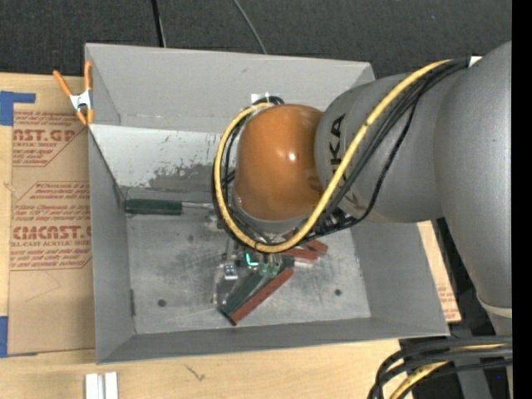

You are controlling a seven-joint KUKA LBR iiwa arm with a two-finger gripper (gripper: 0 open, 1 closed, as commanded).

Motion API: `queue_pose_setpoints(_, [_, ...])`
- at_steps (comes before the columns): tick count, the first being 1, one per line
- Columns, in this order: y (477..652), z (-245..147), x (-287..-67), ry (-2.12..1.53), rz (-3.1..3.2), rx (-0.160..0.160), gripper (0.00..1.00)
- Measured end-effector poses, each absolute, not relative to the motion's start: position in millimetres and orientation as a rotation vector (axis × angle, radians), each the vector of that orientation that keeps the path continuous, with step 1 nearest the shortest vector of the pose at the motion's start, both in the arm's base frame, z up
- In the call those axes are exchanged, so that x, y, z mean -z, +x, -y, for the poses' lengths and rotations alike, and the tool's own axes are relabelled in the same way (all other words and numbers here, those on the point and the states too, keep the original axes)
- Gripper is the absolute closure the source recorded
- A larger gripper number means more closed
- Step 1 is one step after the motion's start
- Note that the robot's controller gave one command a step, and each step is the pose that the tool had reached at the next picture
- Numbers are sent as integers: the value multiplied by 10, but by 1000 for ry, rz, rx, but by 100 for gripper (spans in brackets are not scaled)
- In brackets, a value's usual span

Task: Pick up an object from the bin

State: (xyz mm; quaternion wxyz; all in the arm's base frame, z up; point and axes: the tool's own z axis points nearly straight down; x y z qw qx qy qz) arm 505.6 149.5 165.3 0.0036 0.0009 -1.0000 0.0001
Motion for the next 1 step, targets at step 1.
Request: queue_pose_setpoints(1, [5077, -1489, -1692, 1, 3142, 2, 0])
